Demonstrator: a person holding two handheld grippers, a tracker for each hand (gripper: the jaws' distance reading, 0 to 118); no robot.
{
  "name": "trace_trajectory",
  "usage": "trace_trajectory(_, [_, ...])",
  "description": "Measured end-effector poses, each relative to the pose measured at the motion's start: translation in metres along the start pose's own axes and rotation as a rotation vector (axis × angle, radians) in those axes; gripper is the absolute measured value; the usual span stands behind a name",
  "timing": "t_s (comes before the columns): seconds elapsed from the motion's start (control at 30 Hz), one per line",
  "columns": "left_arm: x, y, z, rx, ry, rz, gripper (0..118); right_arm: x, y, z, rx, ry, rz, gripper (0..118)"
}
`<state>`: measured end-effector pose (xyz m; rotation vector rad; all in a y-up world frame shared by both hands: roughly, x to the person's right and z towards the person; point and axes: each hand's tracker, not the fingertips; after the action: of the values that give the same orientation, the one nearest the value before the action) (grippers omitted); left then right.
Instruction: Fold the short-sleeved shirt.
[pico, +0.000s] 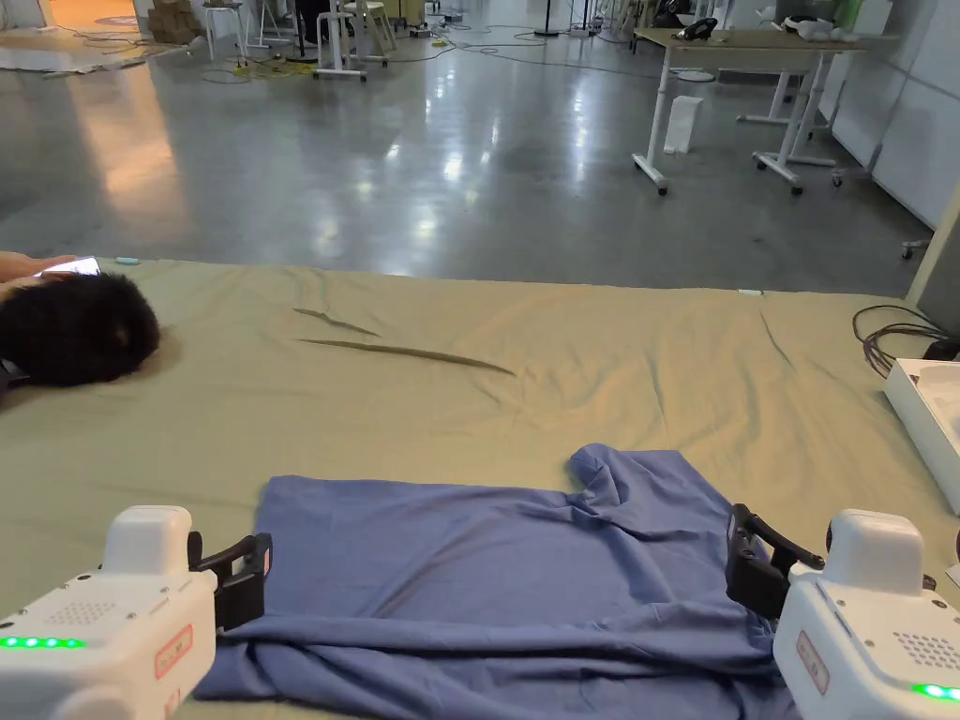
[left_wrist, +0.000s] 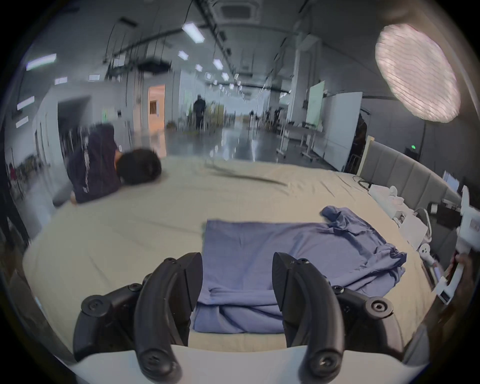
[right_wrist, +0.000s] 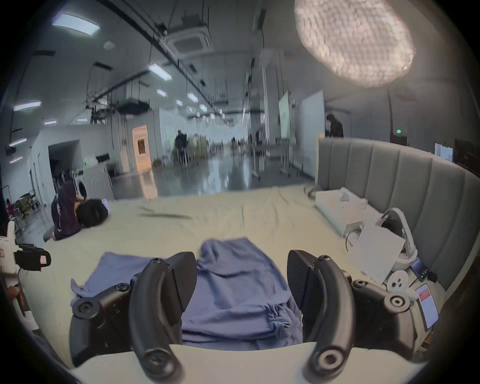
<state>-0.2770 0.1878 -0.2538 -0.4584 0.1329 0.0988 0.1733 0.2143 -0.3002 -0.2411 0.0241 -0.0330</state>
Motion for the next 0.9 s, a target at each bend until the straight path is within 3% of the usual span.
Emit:
trace_trajectory(0.07, [0.015, -0.002, 0.021, 0.076, 0.024, -0.065, 40, -0.01, 0.002, 0.019, 0.077, 0.01, 0.026, 66])
trace_trajectory(0.13, [0.024, -0.004, 0.034, 0.11, 0.04, -0.099, 36, -0.02, 0.001, 0.033, 0.092, -0.002, 0.057, 45])
trace_trajectory(0.2, [0.031, -0.006, 0.045, 0.135, 0.015, -0.086, 16, -0.026, -0.001, 0.041, 0.097, -0.001, 0.052, 19])
trace_trajectory(0.3, [0.037, -0.009, 0.058, 0.189, 0.06, -0.092, 3, -0.032, -0.002, 0.049, 0.108, -0.018, 0.032, 0])
trace_trajectory(0.47, [0.037, -0.009, 0.071, 0.21, 0.038, -0.058, 1, -0.035, -0.003, 0.058, 0.118, -0.006, 0.027, 0])
trace_trajectory(0.57, [0.03, -0.014, 0.07, 0.172, 0.072, -0.077, 1, -0.039, -0.002, 0.059, 0.107, 0.008, 0.065, 0])
trace_trajectory(0.9, [-0.035, -0.035, -0.012, -0.277, 0.076, 0.078, 2, -0.043, -0.008, 0.044, 0.022, 0.04, 0.119, 0])
